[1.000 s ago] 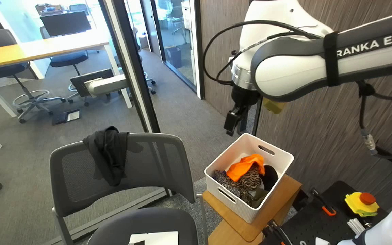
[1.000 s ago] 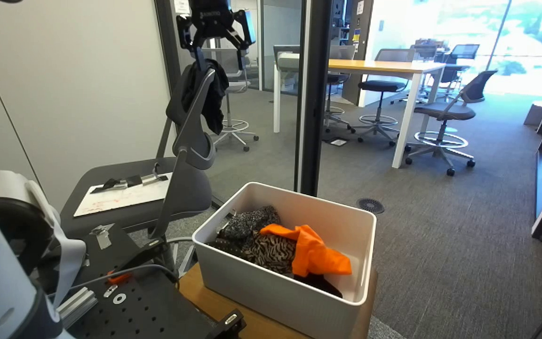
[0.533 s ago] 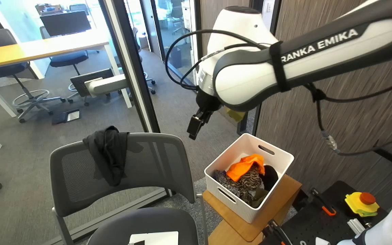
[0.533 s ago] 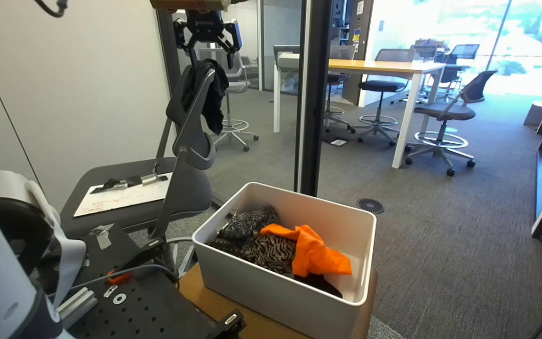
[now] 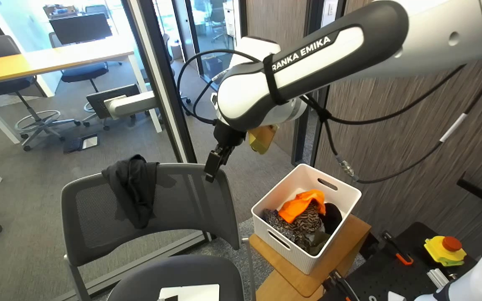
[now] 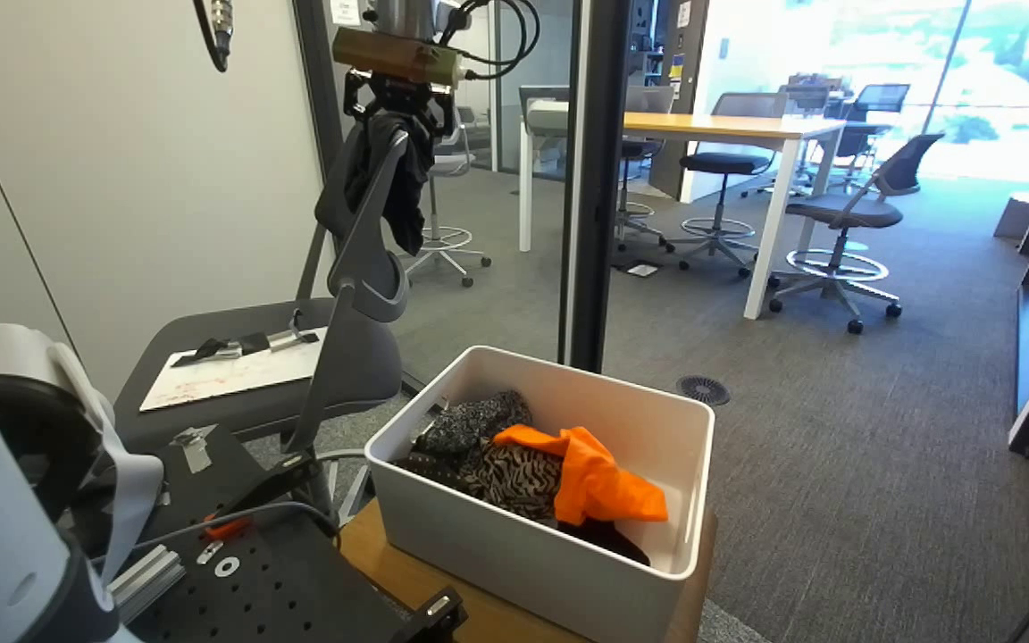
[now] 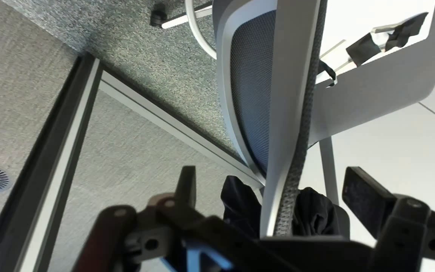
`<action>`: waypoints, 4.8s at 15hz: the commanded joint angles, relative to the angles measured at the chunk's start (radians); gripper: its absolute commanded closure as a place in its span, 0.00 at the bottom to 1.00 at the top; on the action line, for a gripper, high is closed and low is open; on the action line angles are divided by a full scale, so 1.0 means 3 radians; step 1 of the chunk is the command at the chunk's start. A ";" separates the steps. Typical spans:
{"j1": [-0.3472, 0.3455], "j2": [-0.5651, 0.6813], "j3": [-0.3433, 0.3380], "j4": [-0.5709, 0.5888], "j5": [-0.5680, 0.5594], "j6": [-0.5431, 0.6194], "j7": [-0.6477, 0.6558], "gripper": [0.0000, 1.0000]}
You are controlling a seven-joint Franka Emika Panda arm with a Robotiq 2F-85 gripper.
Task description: Move the black cloth to the box
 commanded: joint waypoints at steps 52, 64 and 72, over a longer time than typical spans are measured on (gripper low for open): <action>-0.0167 -0.1507 0.0023 -0.1647 0.0957 -0.1346 0.0746 0.90; -0.0211 -0.1786 -0.0031 -0.1709 0.0775 -0.1478 0.1026 0.26; -0.0343 -0.2029 0.0081 -0.1345 -0.0272 -0.1212 0.1515 0.00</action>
